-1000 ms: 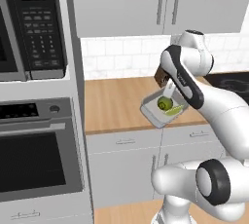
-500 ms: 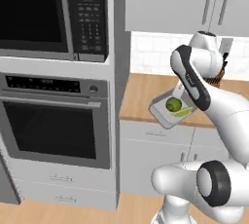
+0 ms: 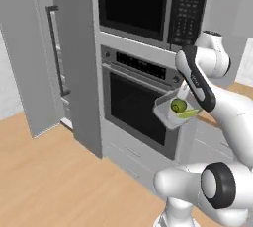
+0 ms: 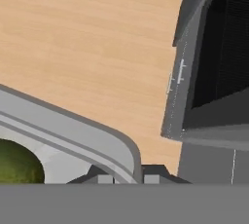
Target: Take the meat container that has the shrimp and place it on the second highest rack of the freezer. Then take the vegetable container that has the lemon wedge and lime and place it on the highest rack of the freezer.
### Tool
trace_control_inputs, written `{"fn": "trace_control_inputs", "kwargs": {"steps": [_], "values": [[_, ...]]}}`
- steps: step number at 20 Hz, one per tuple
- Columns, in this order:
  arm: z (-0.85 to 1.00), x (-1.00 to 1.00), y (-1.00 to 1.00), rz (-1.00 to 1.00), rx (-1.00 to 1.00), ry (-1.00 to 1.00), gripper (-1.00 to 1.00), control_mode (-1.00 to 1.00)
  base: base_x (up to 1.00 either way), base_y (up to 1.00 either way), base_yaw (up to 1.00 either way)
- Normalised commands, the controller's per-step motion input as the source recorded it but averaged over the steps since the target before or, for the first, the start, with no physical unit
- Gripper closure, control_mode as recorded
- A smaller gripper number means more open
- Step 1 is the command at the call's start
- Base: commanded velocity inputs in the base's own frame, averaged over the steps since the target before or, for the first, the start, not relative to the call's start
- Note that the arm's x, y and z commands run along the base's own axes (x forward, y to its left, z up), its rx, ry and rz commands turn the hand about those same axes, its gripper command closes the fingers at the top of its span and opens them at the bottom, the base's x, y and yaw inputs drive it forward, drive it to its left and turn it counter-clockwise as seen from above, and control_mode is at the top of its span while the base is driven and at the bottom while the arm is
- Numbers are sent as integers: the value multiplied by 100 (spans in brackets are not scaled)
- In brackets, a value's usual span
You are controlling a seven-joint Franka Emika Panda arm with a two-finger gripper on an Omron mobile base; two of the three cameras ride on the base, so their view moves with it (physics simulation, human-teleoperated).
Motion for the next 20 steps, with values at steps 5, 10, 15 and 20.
{"fn": "trace_control_inputs", "kwargs": {"steps": [5,10,15,20], "values": [[0,0,0,0,0,0,100,100,2,51,82],[0,0,0,0,0,0,100,100,27,70,57],[0,0,0,0,0,0,100,100,74,63,39],[0,0,0,0,0,0,100,100,100,24,5]]}}
